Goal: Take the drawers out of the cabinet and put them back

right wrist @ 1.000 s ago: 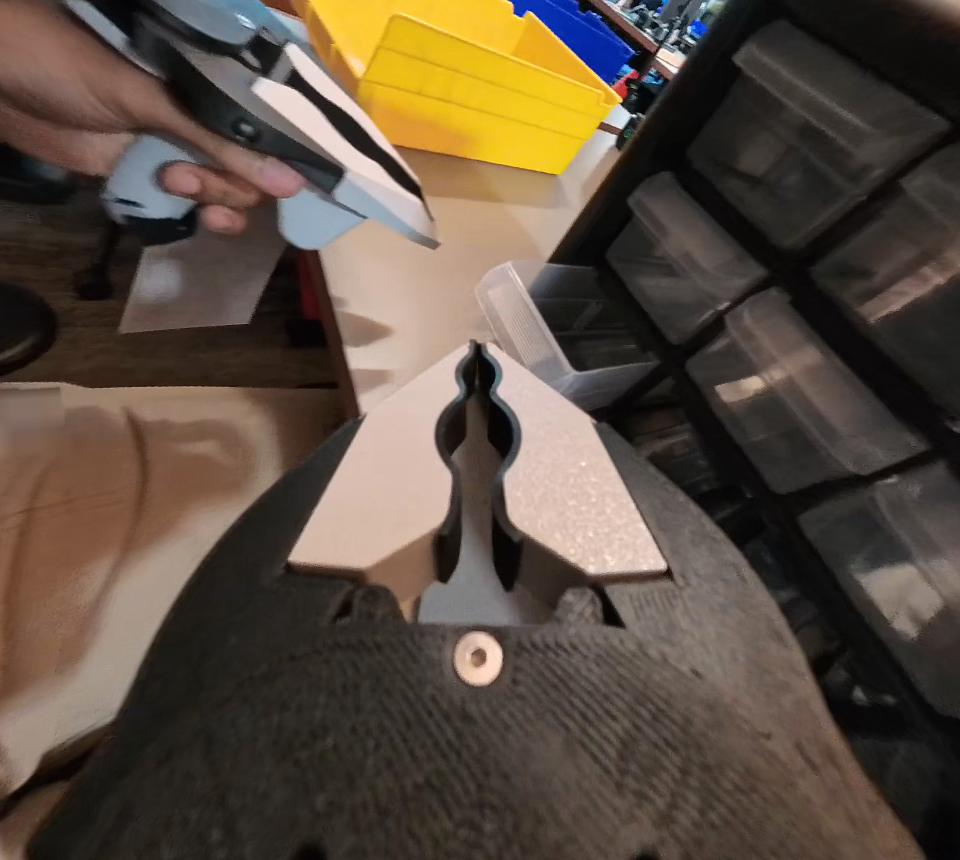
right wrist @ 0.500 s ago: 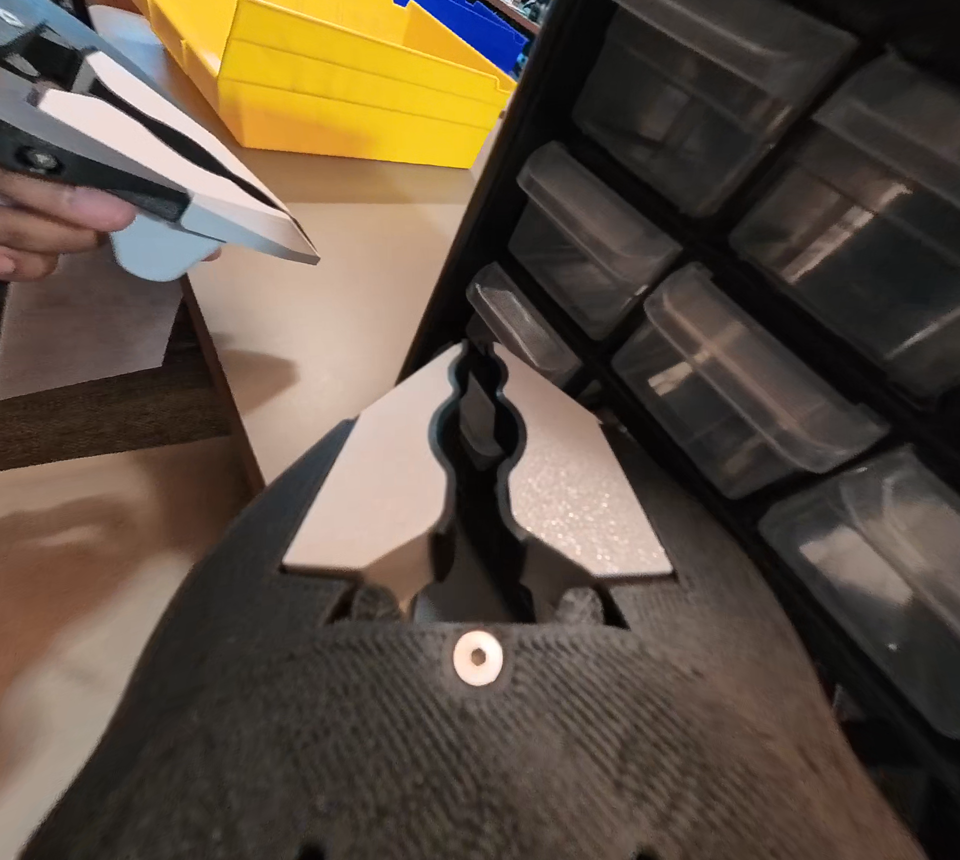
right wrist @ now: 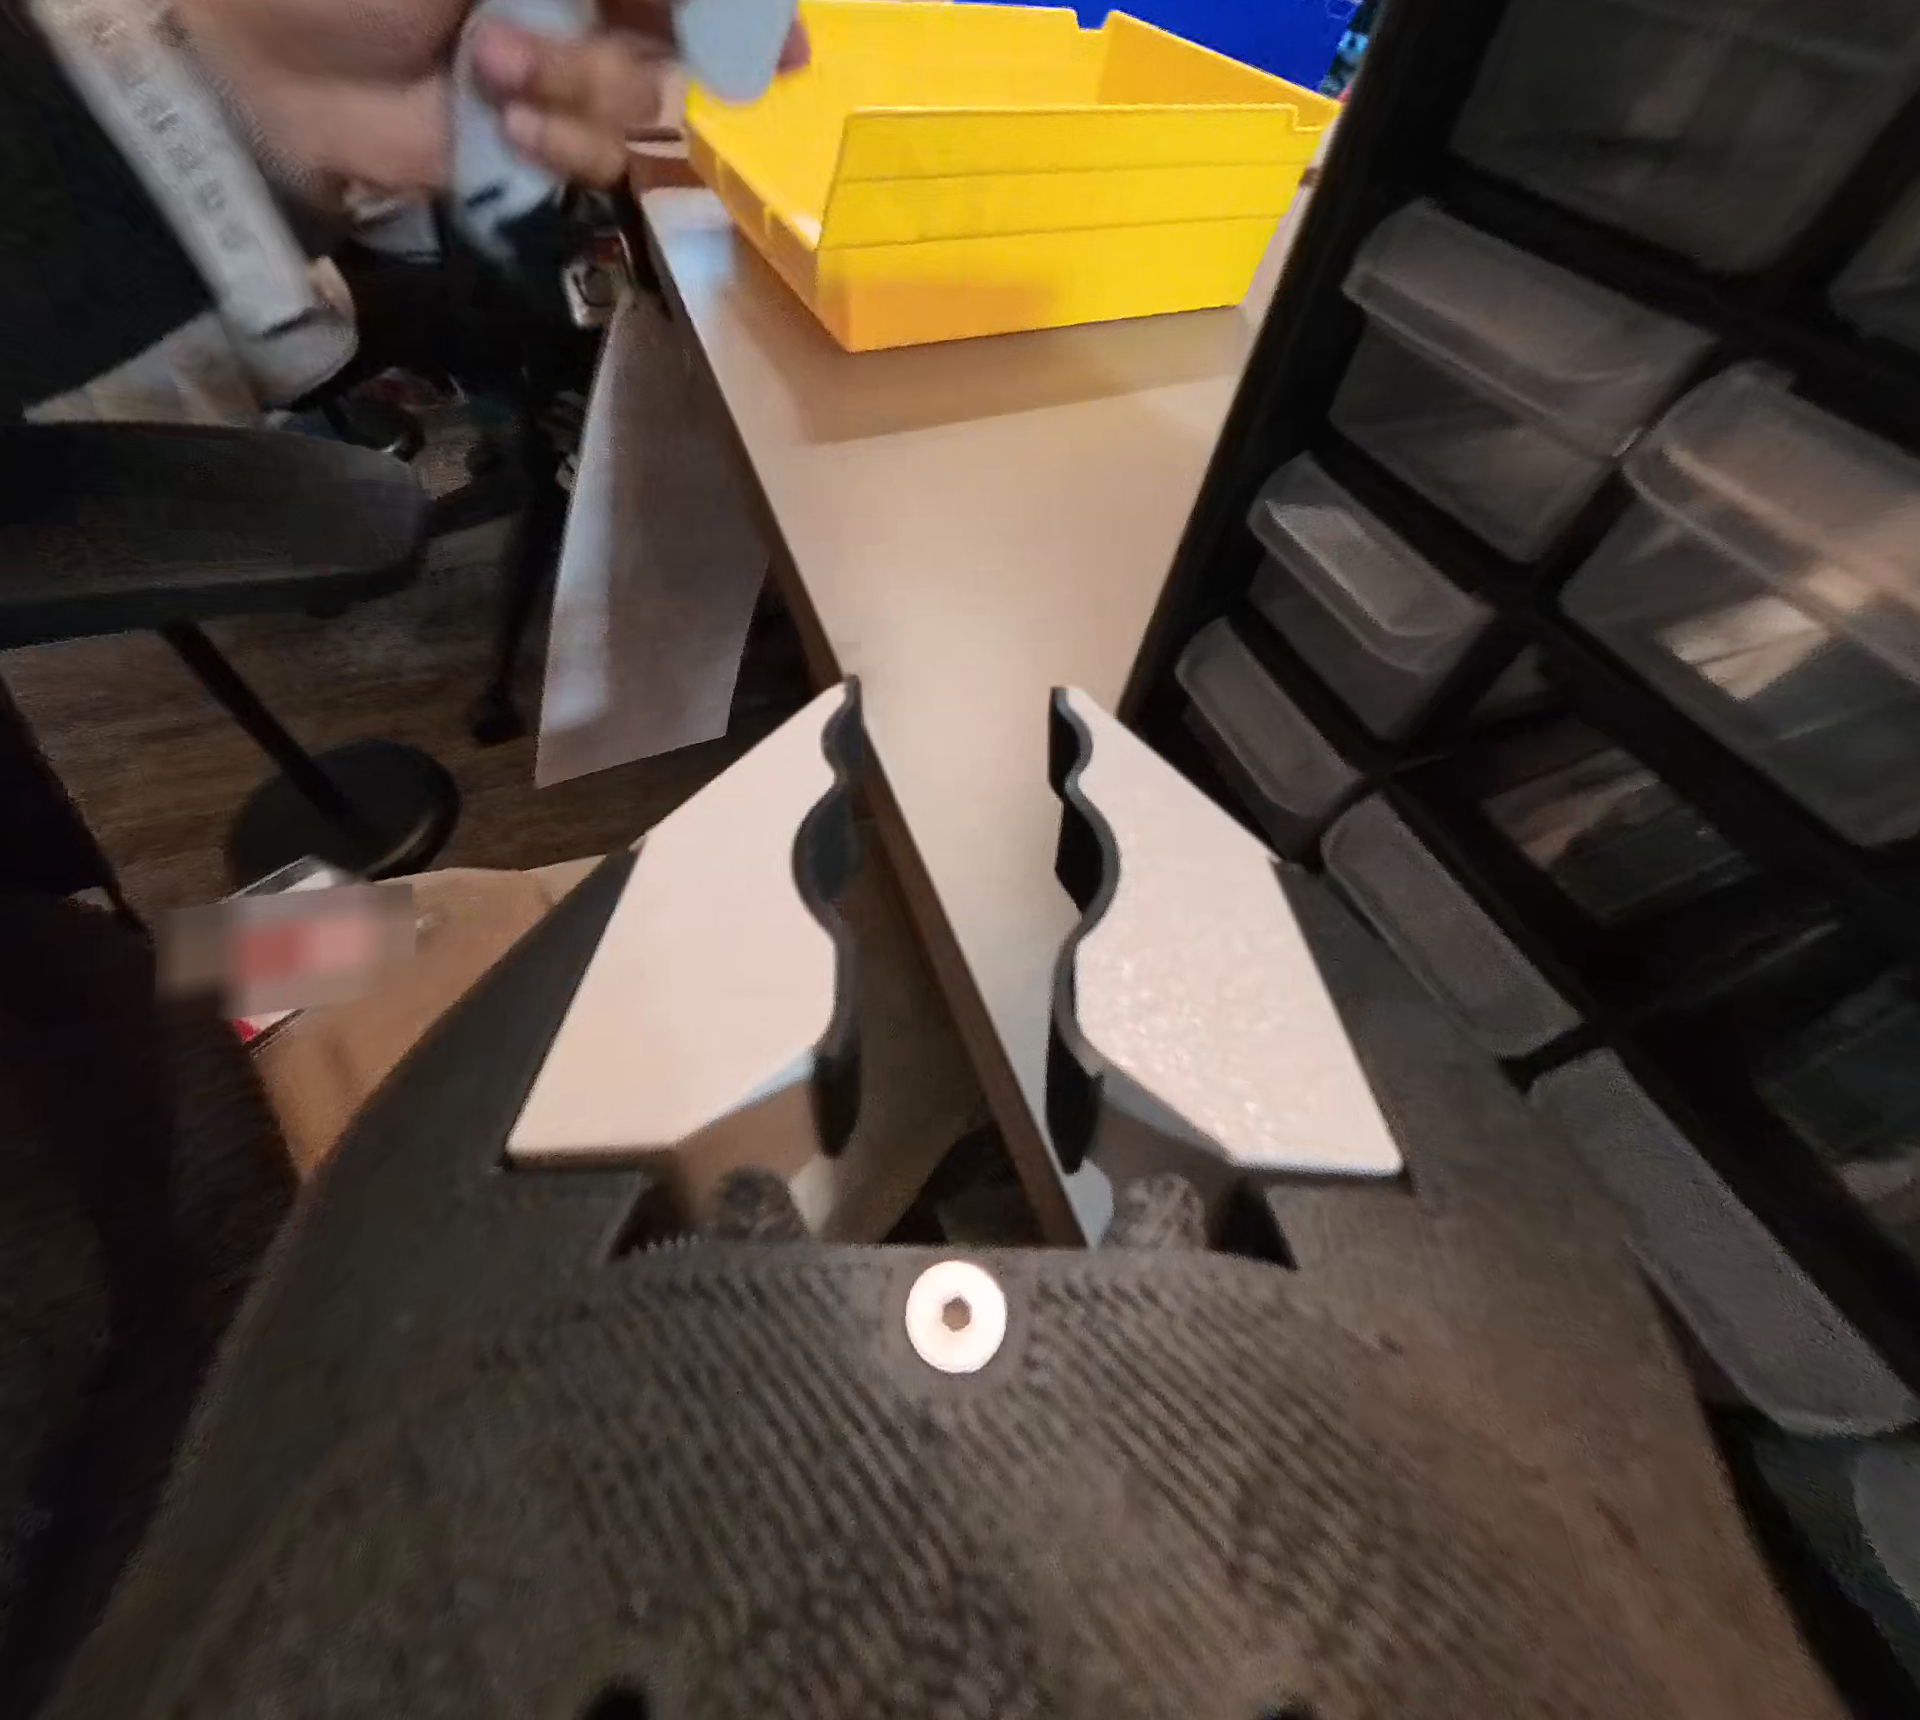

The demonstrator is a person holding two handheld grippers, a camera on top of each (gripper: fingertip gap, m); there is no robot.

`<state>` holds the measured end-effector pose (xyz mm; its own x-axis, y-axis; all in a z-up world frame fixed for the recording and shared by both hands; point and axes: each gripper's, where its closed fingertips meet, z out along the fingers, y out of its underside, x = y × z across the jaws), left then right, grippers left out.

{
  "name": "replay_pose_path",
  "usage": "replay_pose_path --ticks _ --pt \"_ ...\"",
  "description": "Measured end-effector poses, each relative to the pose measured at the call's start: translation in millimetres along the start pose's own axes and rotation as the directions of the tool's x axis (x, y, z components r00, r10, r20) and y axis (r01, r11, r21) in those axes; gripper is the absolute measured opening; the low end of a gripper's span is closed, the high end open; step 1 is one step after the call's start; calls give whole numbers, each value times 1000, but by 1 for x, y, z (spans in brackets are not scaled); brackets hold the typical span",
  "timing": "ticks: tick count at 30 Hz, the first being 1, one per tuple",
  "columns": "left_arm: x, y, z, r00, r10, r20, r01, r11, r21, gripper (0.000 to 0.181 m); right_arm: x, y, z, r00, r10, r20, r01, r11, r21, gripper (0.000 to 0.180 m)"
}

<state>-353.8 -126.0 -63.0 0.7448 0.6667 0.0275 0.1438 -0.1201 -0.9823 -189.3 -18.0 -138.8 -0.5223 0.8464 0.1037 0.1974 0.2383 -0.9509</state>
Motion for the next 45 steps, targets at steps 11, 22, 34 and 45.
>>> replay_pose_path --ticks 11,22,34,45 --pt "-229 66 56 900 416 -133 -400 662 -634 3 -25 13 -35 999 50 16 -50 999 7 21" --pt "-223 114 44 880 322 -350 -467 442 -766 18 -20 3 -40 997 74 18 -75 995 67 18" --pt "-222 81 57 948 193 -251 -317 602 -733 38 -23 6 -37 999 38 18 -39 998 47 17" --pt "-240 109 43 917 320 -237 -359 404 -841 1 -28 7 -36 1000 2 17 -3 999 34 16"
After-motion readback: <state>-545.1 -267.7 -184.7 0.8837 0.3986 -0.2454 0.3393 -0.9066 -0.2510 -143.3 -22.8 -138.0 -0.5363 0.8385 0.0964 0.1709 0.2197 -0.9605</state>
